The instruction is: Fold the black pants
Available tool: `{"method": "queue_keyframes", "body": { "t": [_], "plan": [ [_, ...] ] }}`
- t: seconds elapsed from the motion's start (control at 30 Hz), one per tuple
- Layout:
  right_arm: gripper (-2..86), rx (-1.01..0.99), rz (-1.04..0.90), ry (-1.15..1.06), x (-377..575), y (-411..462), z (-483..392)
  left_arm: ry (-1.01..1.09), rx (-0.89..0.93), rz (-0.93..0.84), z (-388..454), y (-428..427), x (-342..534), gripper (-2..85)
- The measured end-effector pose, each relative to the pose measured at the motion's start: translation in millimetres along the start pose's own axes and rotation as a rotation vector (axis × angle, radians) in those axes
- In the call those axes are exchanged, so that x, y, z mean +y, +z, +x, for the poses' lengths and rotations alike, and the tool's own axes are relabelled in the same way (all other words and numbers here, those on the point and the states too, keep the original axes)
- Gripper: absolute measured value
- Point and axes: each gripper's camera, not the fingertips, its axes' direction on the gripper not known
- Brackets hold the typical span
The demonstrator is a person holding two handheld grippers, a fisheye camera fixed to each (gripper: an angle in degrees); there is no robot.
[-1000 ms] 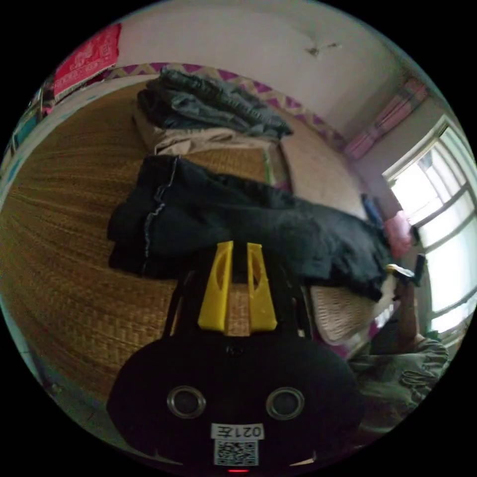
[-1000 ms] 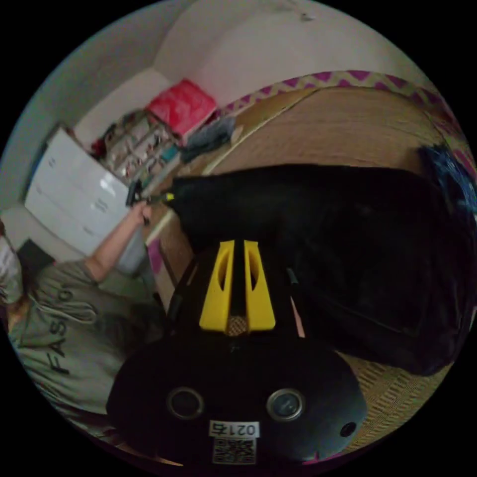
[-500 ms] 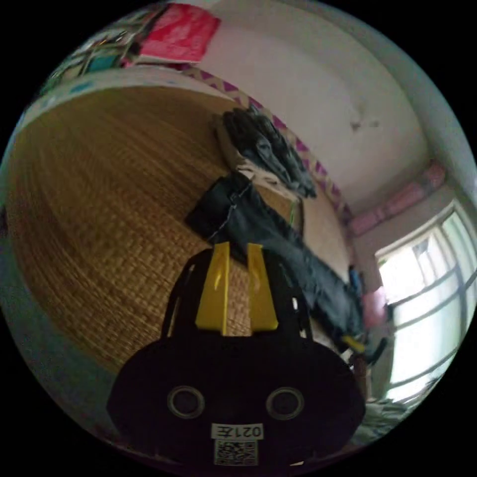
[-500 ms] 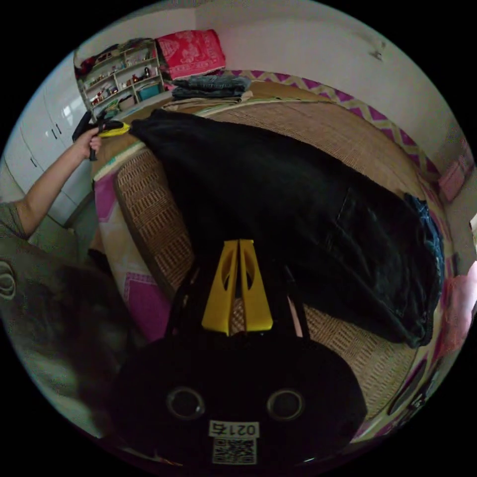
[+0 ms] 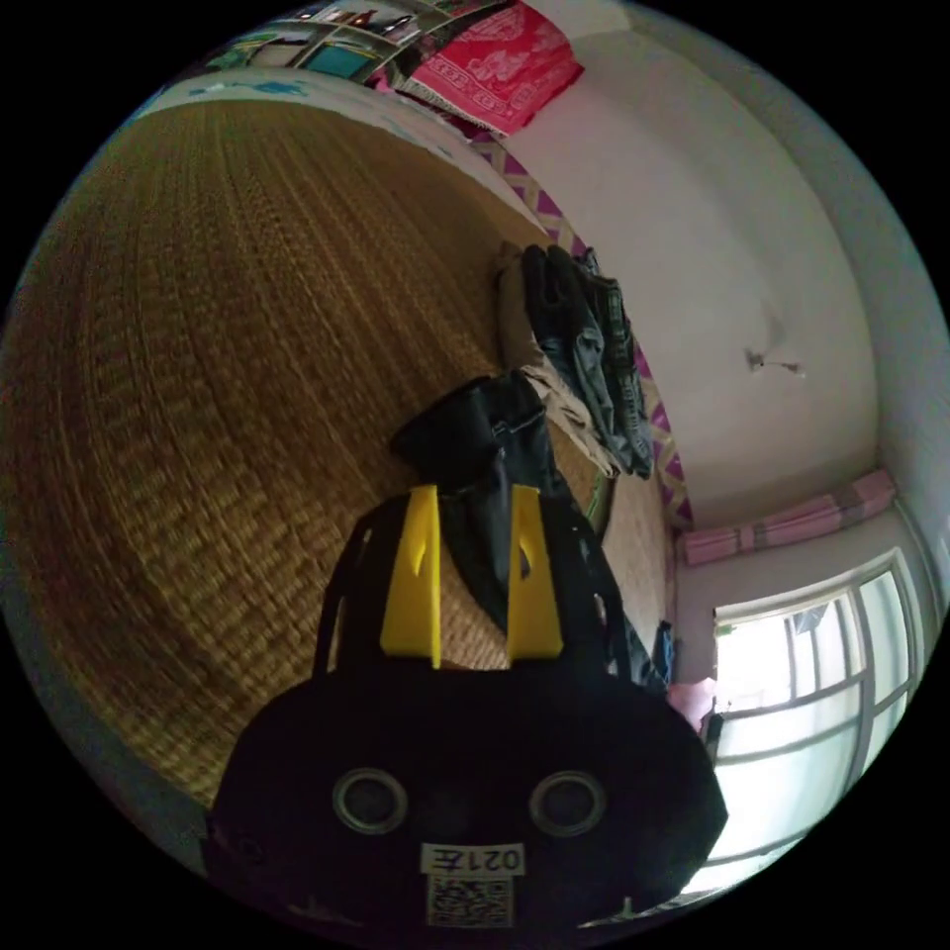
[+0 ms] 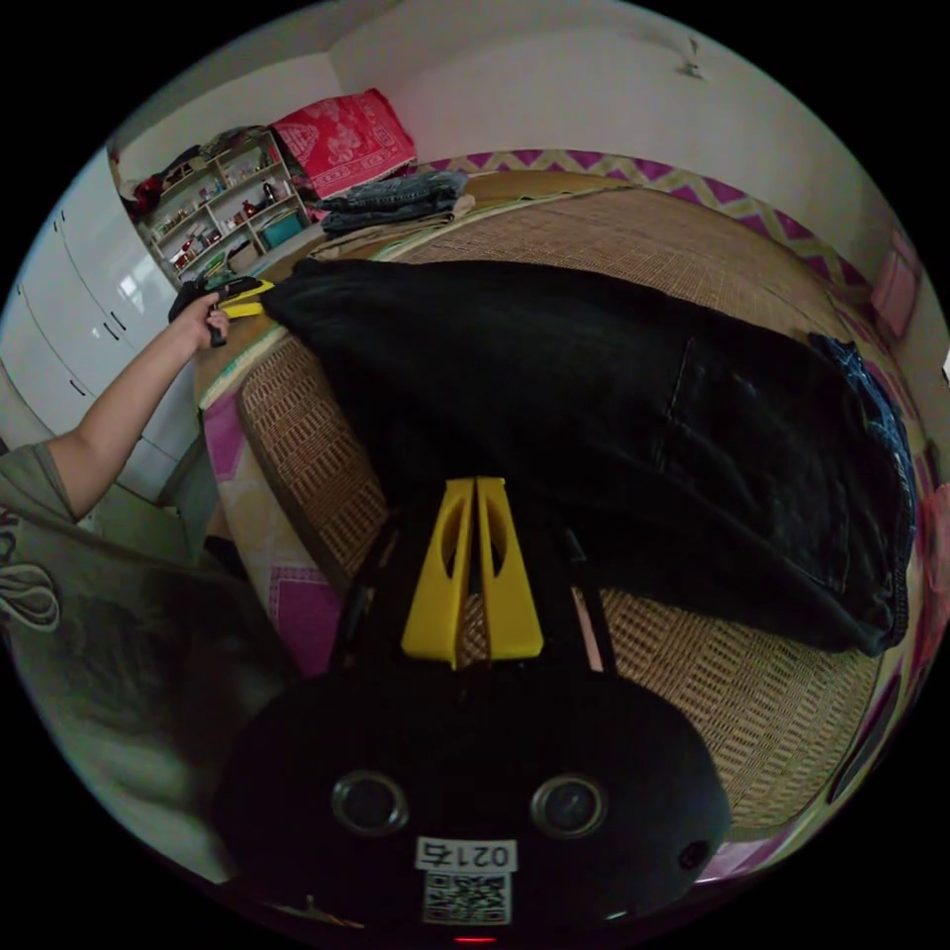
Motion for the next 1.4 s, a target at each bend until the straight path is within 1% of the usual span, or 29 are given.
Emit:
{"method": "queue_keyframes", "body": {
  "t": [0.03,0.1,0.13,0.2,0.23,0.3,0.33,0.4,0.43,0.5,0.53,0.6,0.63,0.7,0.73,0.8,0.87,0.93,1.03,1.07,1.13,1.2,1.27,1.3,1.33,1.4],
  "plan": [
    [-0.6,-0.001,0.000,0.002,0.9,-0.3,0.9,-0.011,0.026,0.006,0.8,1.2,3.9,5.1],
    [-0.6,-0.013,0.000,0.008,5.0,-2.1,6.0,-0.026,0.169,0.032,11.5,0.4,21.7,1.7],
    [-0.6,-0.018,0.001,0.011,6.2,-2.7,7.7,-0.006,0.186,0.038,19.0,-1.5,26.2,1.3],
    [-0.6,-0.046,0.001,0.023,10.7,-5.0,16.1,0.141,0.202,0.064,69.0,-16.0,49.4,0.1],
    [-0.6,-0.054,0.001,0.027,11.8,-5.6,18.3,0.181,0.205,0.069,84.6,-20.6,56.7,-0.1],
    [-0.6,-0.094,0.003,0.041,16.8,-8.7,28.8,0.374,0.215,0.099,158.2,-38.9,95.7,-0.4],
    [-0.6,-0.108,0.004,0.044,18.2,-9.7,31.7,0.429,0.212,0.109,179.3,-43.0,108.9,-0.4],
    [-0.6,-0.178,0.026,0.033,26.7,-18.3,42.4,0.672,0.202,0.132,268.6,-51.6,174.0,-0.3],
    [-0.6,-0.195,0.035,0.033,29.5,-21.9,44.8,0.727,0.201,0.133,290.3,-51.5,192.7,-0.2],
    [-0.6,-0.252,0.122,0.059,47.1,-44.5,55.3,0.938,0.186,0.122,370.5,-38.8,273.3,0.2],
    [-0.6,-0.259,0.146,0.069,52.6,-50.6,57.8,0.984,0.178,0.115,388.6,-32.4,294.2,0.3],
    [-0.6,-0.263,0.201,0.096,75.7,-72.2,66.0,1.138,0.150,0.079,448.7,5.2,376.7,1.0],
    [-0.6,-0.258,0.209,0.102,81.6,-76.6,67.6,1.167,0.139,0.064,460.8,18.1,397.0,1.3],
    [-0.6,-0.224,0.232,0.127,108.0,-92.7,73.7,1.237,0.100,-0.035,495.7,81.7,473.5,2.0],
    [-0.6,-0.216,0.234,0.132,114.6,-95.8,75.0,1.261,0.082,-0.071,501.5,100.6,492.5,2.0],
    [-0.5,-0.190,0.236,0.160,140.5,-104.9,81.1,1.342,-0.068,-0.255,510.7,182.4,563.5,1.6],
    [-0.5,-0.189,0.233,0.186,157.9,-109.1,87.6,1.381,-0.146,-0.344,506.3,225.1,603.7,1.0],
    [-0.5,-0.196,0.235,0.213,173.6,-113.8,96.4,1.373,-0.131,-0.307,512.5,228.0,626.0,0.6],
    [-0.3,-0.208,0.266,0.272,194.7,-124.0,115.2,1.420,-0.124,-0.187,541.2,214.0,656.1,0.6],
    [-0.2,-0.216,0.285,0.290,200.7,-128.5,123.2,1.431,-0.091,-0.167,549.5,212.9,667.5,0.9],
    [0.2,-0.216,0.314,0.313,206.1,-133.6,134.7,1.460,-0.076,-0.232,556.1,228.5,687.7,1.8],
    [1.8,-0.203,0.341,0.353,207.9,-137.9,150.7,1.518,-0.184,-0.419,550.2,273.1,717.3,3.3],
    [5.2,-0.196,0.378,0.440,209.7,-142.4,168.2,1.489,-0.125,-0.365,546.9,269.7,720.0,4.0],
    [8.6,-0.210,0.413,0.522,212.2,-145.9,183.5,1.444,-0.092,-0.390,548.4,267.8,717.3,4.4],
    [9.9,-0.220,0.433,0.565,214.1,-147.5,191.9,1.423,-0.064,-0.406,548.9,266.6,715.5,4.9],
    [14.5,-0.248,0.510,0.763,224.0,-151.2,227.2,1.391,0.064,-0.454,546.6,258.8,710.1,6.4]
  ]
}}
